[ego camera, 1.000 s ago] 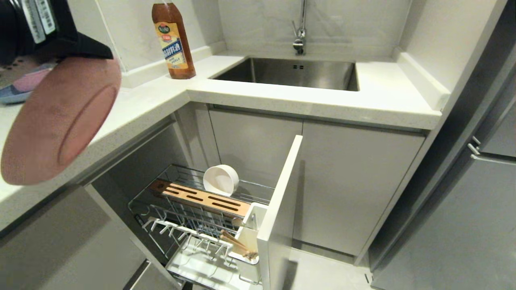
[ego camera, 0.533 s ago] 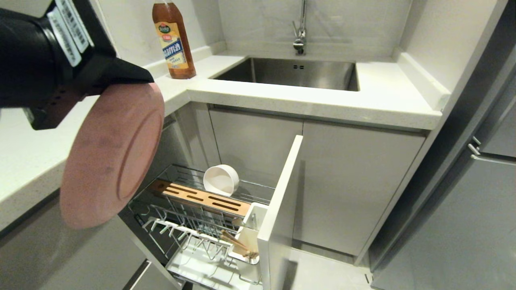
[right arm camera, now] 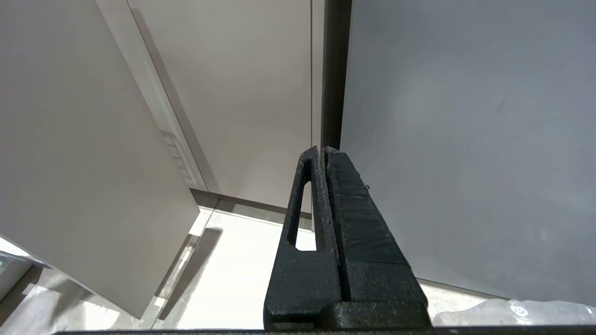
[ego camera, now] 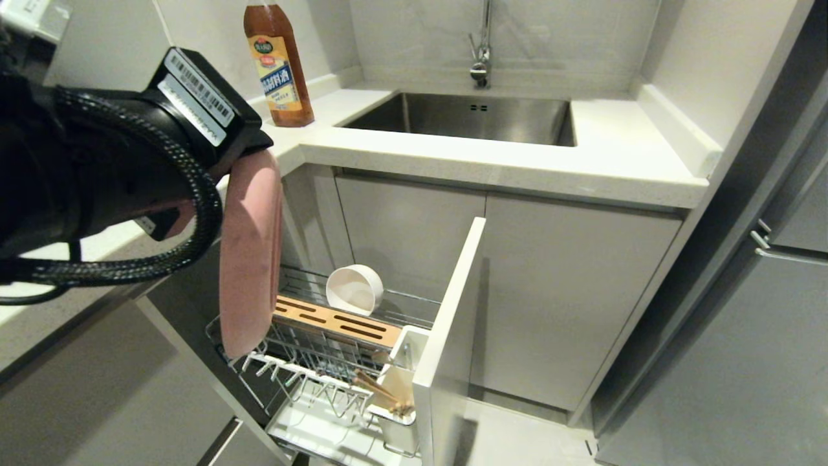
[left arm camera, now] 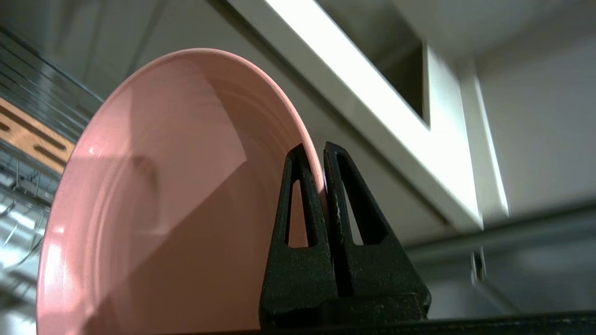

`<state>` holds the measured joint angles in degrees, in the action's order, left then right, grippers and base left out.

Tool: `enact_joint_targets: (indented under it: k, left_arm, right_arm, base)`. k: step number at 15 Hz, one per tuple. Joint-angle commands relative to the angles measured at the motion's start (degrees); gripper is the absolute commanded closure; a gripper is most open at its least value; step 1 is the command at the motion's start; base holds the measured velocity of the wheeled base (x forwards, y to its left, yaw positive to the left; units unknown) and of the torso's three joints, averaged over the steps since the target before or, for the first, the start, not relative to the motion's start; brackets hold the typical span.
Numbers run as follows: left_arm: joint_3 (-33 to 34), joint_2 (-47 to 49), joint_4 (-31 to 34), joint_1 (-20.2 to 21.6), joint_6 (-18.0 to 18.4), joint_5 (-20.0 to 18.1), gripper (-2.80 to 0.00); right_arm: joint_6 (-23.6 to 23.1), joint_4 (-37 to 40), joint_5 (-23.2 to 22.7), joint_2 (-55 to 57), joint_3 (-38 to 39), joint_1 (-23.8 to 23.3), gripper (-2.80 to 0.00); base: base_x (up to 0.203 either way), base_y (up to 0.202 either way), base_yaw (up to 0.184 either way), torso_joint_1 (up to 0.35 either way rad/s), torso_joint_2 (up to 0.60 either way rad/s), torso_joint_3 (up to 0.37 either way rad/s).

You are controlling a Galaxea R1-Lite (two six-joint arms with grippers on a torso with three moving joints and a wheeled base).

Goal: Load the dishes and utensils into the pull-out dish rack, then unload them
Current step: Pick up the plate and place it in the cupboard

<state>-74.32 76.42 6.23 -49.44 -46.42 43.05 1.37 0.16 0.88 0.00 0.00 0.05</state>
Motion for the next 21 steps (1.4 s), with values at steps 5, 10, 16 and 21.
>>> enact_joint_targets:
  k: [5, 10, 16, 21]
  left_arm:
    - [10.36, 4.95, -12.96, 5.72, -6.57, 1.73, 0.0]
    - [13.2, 11.44, -16.15, 8.28, -18.19, 1.42, 0.0]
    - [14.24, 18.17, -25.97, 12.64, -19.56, 1.48, 0.0]
    - [14.25, 20.98, -26.8, 15.39, -21.99, 1.94, 0.0]
  right_arm:
    - [0.01, 0.02, 0.0, 0.0, 0.14, -0.01, 0.0]
    - [-0.01, 0.02, 0.0, 0.0, 0.17, 0.03, 0.0]
    - [0.04, 0.02, 0.0, 0.0, 0.18, 0.04, 0.0]
    - [0.04, 0.02, 0.0, 0.0, 0.16, -0.02, 0.0]
  base:
    - [0.0, 0.0, 0.0, 0.0, 0.0, 0.0]
    - [0.0, 0.0, 0.0, 0.0, 0.0, 0.0]
    - [0.0, 0.0, 0.0, 0.0, 0.0, 0.0]
    - [0.0, 0.0, 0.0, 0.0, 0.0, 0.0]
